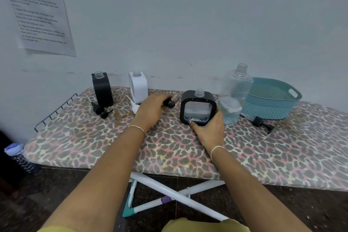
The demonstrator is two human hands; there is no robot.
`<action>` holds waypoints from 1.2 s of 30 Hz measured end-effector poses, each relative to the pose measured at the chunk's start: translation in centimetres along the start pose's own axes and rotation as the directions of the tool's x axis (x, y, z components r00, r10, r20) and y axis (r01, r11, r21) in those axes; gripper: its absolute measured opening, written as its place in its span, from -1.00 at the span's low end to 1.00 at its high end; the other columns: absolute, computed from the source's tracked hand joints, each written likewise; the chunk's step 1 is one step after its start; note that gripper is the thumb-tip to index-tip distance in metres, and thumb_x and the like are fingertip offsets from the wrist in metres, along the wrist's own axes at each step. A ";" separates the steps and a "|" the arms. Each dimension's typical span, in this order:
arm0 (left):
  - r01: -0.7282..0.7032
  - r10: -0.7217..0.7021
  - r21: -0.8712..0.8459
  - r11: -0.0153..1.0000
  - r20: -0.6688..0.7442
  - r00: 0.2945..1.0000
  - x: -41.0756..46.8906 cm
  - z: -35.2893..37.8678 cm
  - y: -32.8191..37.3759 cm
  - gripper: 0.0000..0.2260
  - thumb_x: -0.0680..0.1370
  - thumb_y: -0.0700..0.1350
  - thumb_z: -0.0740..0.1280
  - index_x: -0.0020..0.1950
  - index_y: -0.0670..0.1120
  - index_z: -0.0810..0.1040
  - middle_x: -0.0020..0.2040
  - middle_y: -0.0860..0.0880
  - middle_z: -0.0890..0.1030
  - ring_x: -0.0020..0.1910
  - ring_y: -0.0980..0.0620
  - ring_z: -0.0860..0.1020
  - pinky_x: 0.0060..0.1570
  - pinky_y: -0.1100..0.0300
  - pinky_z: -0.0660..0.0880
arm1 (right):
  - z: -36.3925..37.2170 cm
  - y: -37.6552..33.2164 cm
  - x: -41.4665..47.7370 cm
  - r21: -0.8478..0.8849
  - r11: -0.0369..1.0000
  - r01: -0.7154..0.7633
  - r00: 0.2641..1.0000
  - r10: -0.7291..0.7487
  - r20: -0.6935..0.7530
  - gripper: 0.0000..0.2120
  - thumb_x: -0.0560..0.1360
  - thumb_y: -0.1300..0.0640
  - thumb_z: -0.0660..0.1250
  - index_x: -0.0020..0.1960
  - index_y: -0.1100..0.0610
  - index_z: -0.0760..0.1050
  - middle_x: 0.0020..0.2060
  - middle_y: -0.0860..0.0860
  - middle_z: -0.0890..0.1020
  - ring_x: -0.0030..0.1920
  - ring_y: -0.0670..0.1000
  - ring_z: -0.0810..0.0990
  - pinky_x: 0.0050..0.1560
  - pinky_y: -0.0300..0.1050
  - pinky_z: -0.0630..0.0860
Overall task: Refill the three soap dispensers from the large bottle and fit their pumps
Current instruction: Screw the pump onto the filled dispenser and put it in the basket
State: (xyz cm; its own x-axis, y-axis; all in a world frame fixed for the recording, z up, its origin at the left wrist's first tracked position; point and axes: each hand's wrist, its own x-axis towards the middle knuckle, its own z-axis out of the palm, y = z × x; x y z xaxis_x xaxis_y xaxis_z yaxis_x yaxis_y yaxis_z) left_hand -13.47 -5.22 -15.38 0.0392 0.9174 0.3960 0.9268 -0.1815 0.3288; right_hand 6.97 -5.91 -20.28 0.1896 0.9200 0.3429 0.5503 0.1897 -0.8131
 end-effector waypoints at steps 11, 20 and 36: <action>-0.055 -0.246 -0.757 0.651 -0.280 0.928 5.5 -5.2 7.9 -0.60 0.59 -0.02 0.30 0.41 -0.08 0.39 0.08 -0.01 0.61 0.04 0.09 0.61 0.15 0.19 0.50 | 0.1 0.2 0.0 -0.004 1.000 -0.007 1.000 0.007 -0.001 -0.17 0.25 -0.03 0.59 0.37 0.18 0.26 0.22 0.08 0.45 0.27 0.08 0.44 0.27 0.04 0.45; -0.066 -0.126 -0.745 0.664 -0.198 0.972 5.8 -3.7 10.5 -0.62 0.62 -0.04 0.26 0.42 -0.04 0.37 0.11 0.04 0.57 -0.02 0.11 0.57 0.12 0.19 0.48 | 0.2 0.3 -0.1 0.016 1.000 -0.005 1.000 0.005 -0.006 -0.20 0.24 -0.05 0.57 0.33 0.16 0.28 0.19 0.06 0.46 0.25 0.07 0.46 0.24 0.04 0.47; 0.106 -0.091 -0.631 0.769 0.055 0.994 3.2 0.0 9.7 -0.61 0.57 0.01 0.32 0.38 -0.03 0.42 0.12 0.02 0.60 0.10 0.10 0.55 0.17 0.21 0.45 | 0.2 0.3 0.0 0.037 0.999 -0.002 1.000 0.002 -0.011 -0.23 0.24 -0.04 0.57 0.31 0.14 0.29 0.16 0.04 0.46 0.22 0.03 0.47 0.21 0.00 0.48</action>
State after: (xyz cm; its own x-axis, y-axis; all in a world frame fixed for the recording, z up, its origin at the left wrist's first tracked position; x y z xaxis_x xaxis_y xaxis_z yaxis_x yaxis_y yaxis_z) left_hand -4.31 -4.01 -10.92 -0.0250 0.9483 0.3163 0.4808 -0.2659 0.8355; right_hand 6.95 -5.83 -20.59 0.1999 0.9166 0.3464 0.5193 0.2006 -0.8307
